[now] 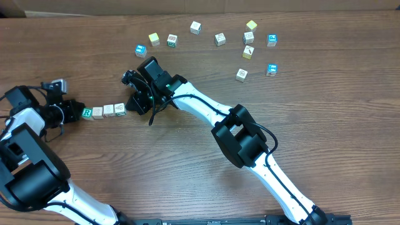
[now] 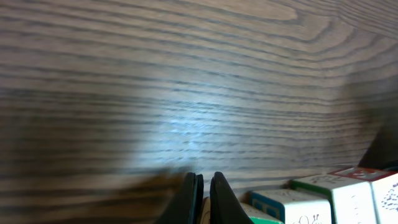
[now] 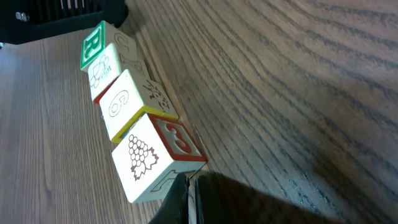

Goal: Form a horizontal line
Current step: 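Press the row between both grippers to straighten it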

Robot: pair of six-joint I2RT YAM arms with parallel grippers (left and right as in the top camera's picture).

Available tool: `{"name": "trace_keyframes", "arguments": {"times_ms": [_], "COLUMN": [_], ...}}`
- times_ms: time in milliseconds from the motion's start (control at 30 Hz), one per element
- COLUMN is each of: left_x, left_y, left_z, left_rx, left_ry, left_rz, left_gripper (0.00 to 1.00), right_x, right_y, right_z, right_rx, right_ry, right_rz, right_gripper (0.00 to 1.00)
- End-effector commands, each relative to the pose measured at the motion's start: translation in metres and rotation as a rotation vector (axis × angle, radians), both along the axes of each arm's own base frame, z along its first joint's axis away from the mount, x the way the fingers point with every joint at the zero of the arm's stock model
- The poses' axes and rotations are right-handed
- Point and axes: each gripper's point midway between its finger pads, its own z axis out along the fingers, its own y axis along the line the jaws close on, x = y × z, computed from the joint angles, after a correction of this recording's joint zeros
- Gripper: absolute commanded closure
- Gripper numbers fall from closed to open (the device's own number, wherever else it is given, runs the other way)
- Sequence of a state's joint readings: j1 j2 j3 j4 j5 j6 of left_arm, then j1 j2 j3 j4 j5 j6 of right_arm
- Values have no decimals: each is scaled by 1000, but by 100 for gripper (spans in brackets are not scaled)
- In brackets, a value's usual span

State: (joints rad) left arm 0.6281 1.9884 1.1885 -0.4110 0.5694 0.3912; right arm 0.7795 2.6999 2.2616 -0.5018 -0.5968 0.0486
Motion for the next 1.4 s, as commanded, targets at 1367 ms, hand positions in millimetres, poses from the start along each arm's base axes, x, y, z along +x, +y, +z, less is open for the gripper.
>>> {"name": "trace_keyframes", "arguments": {"times_ms": [1367], "left_x": [-16], "left_y": [13], "left_z": [-25], "left_rx": [4], "left_ry": [195], "left_rz": [243], "left_gripper": [96], "right_x": [8], "right_y": [-2], "right_z": [0], "right_rx": [-9], "right_ry": [-8], "right_rz": [-21], "right_gripper": [97]}}
